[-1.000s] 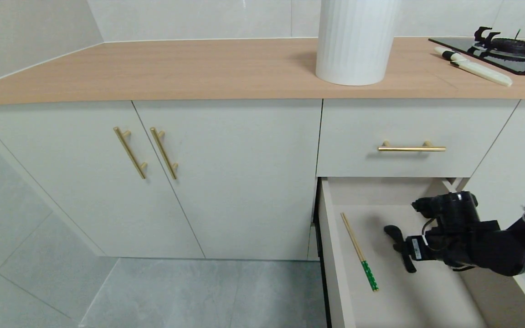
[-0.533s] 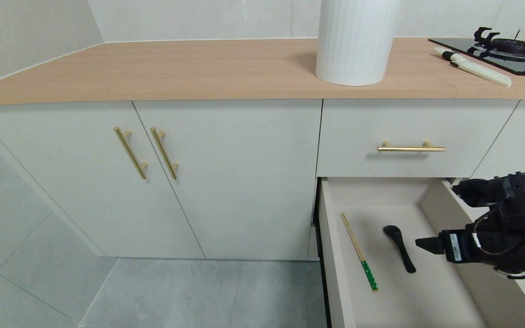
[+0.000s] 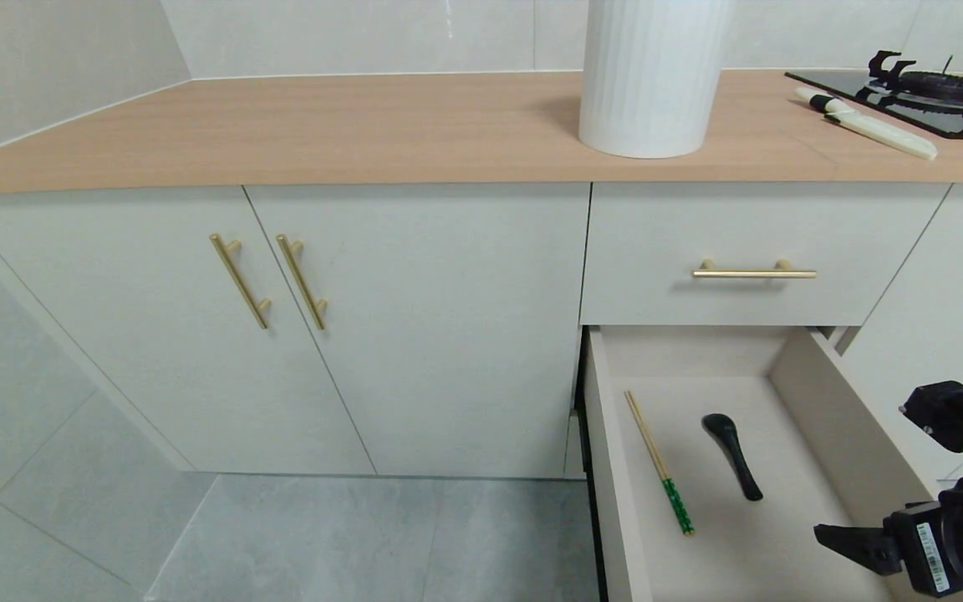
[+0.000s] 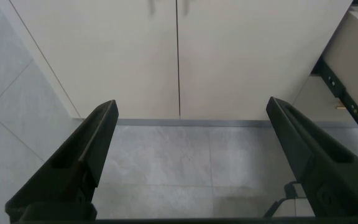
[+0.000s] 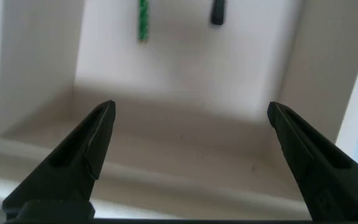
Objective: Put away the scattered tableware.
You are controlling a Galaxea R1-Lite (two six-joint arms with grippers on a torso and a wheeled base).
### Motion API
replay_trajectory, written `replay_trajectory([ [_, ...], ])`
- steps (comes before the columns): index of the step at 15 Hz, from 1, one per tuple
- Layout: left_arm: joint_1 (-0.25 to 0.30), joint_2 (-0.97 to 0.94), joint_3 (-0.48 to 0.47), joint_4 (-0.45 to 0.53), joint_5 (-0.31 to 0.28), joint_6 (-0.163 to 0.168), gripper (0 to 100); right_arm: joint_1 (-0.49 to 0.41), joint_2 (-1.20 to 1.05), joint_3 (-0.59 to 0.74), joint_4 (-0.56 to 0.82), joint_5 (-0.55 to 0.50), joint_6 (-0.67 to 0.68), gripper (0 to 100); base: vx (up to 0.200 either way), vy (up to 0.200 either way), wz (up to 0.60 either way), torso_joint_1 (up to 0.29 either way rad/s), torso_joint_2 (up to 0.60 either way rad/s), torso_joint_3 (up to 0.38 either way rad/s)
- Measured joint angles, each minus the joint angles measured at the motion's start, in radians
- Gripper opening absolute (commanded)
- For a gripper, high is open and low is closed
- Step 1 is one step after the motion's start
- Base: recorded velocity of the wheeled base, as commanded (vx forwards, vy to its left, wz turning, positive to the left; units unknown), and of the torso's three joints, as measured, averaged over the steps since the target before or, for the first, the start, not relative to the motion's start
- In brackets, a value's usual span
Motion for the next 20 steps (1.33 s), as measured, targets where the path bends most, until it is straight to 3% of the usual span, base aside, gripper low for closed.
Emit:
replay_trajectory([
  [4, 0.000, 0.000, 0.000, 0.000, 0.000, 0.001, 100, 0.036, -0.025, 0.009, 0.003, -0.007, -0.001, 100, 0.000, 0.000, 0.00, 0.000, 0.00, 0.000],
  [10, 0.000, 0.000, 0.000, 0.000, 0.000, 0.001, 100, 0.046, -0.073, 0.008, 0.111, -0.007, -0.067, 100, -0.200, 0.000, 0.00, 0.003, 0.00, 0.004],
  [15, 0.000, 0.000, 0.000, 0.000, 0.000, 0.000, 100, 0.096, -0.071, 0.004, 0.215, -0.007, -0.071, 100, 0.000, 0.000, 0.00, 0.000, 0.00, 0.000],
  [20, 0.000, 0.000, 0.000, 0.000, 0.000, 0.000, 100, 0.128, 0.025, 0.002, 0.226, -0.008, -0.046, 100, 0.000, 0.000, 0.00, 0.000, 0.00, 0.000],
])
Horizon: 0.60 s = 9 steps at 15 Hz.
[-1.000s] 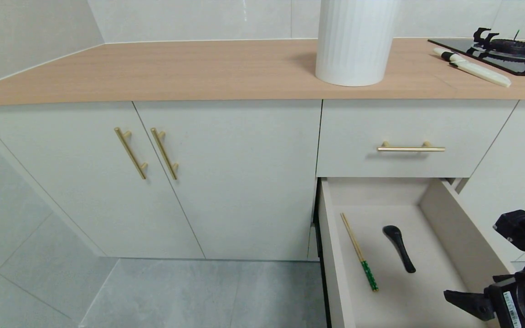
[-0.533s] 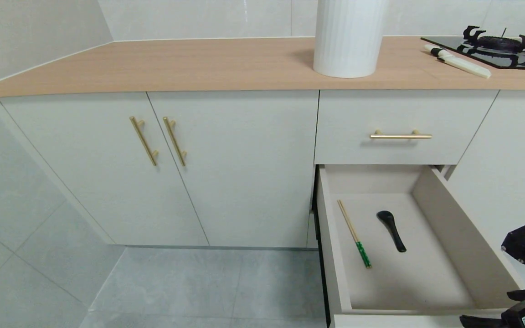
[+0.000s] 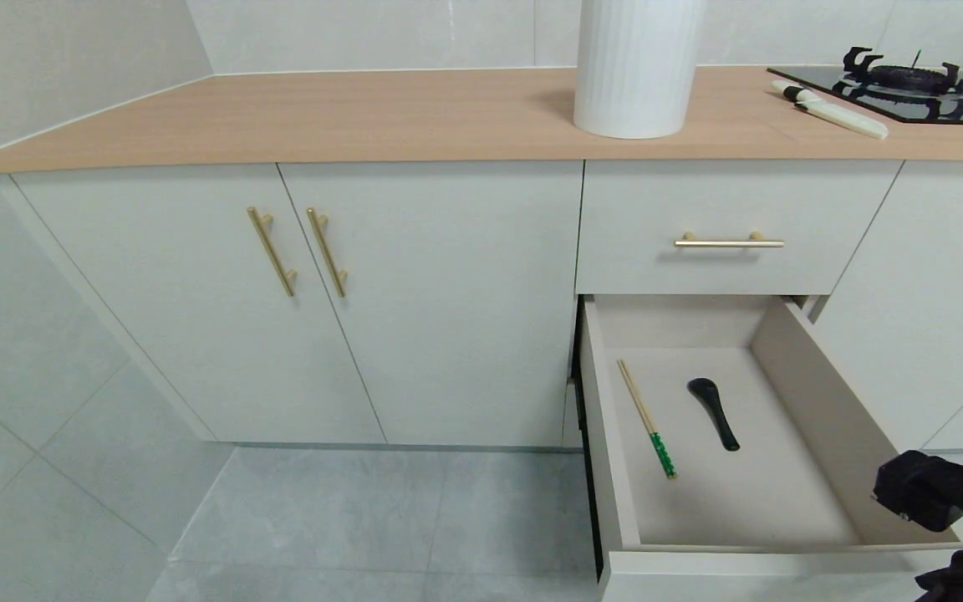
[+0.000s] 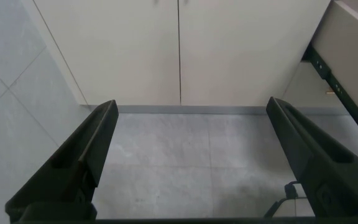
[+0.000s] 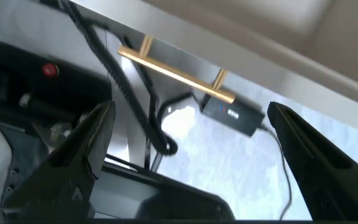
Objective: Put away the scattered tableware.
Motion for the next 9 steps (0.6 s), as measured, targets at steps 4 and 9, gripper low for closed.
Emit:
replay_trajectory([
  [4, 0.000, 0.000, 0.000, 0.000, 0.000, 0.000, 100, 0.001, 0.097, -0.030, -0.004, -0.001, 0.142, 100, 0.000, 0.000, 0.00, 0.000, 0.00, 0.000],
  [9, 0.000, 0.000, 0.000, 0.000, 0.000, 0.000, 100, 0.001, 0.202, -0.109, -0.043, -0.034, 0.283, 100, 0.000, 0.000, 0.00, 0.000, 0.00, 0.000],
])
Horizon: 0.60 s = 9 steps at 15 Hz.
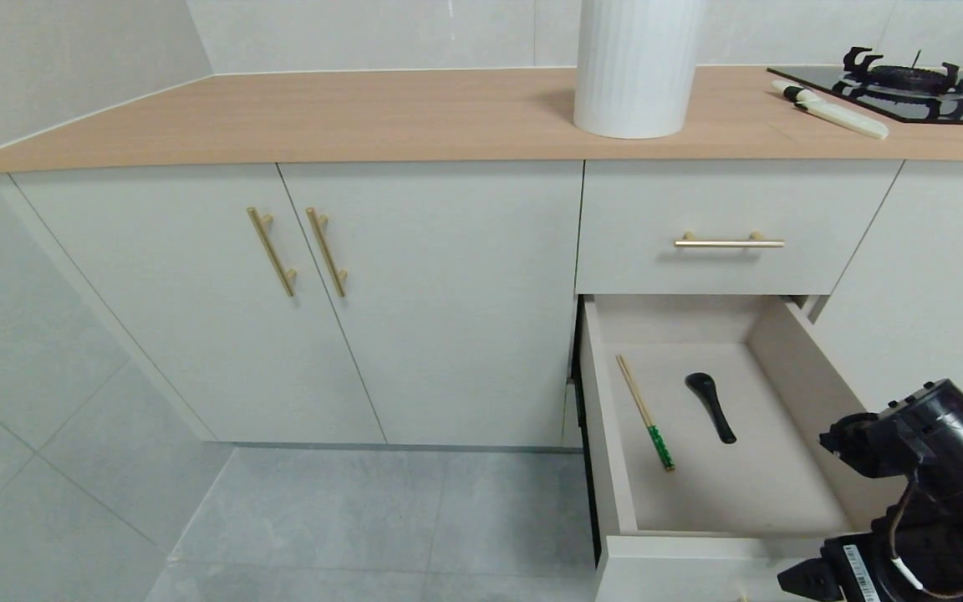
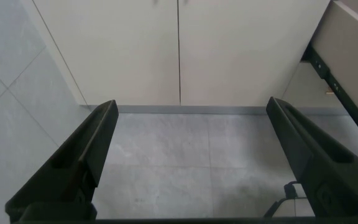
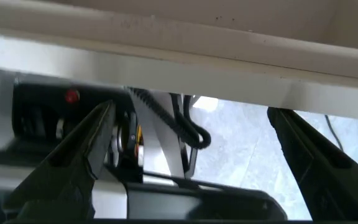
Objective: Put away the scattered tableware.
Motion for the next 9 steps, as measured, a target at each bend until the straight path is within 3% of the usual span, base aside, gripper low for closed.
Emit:
replay_trajectory([
  [5, 0.000, 0.000, 0.000, 0.000, 0.000, 0.000, 100, -0.007, 0.089, 0.000, -0.119, -0.071, 0.044, 100, 0.000, 0.000, 0.00, 0.000, 0.00, 0.000],
  [9, 0.000, 0.000, 0.000, 0.000, 0.000, 0.000, 100, -0.069, 0.188, -0.050, -0.274, -0.097, 0.011, 100, 0.000, 0.000, 0.00, 0.000, 0.00, 0.000],
])
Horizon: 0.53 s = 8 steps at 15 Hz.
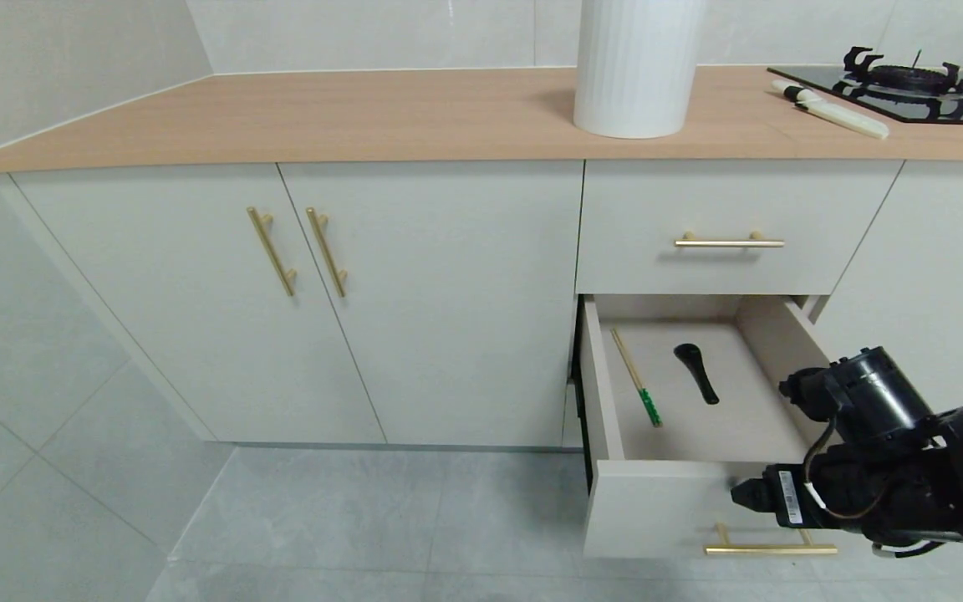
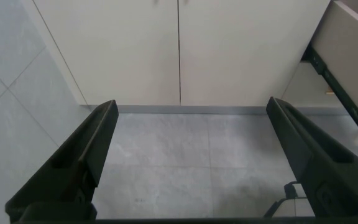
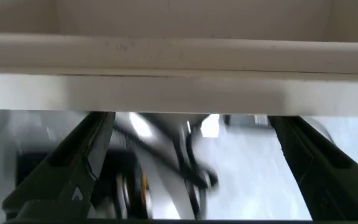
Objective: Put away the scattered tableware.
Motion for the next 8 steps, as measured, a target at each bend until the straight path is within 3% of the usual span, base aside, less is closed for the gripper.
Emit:
replay_trajectory([
  [8, 0.000, 0.000, 0.000, 0.000, 0.000, 0.000, 100, -0.141, 0.216, -0.309, 0.000, 0.001, -0.103, 100, 0.000, 0.000, 0.00, 0.000, 0.00, 0.000],
])
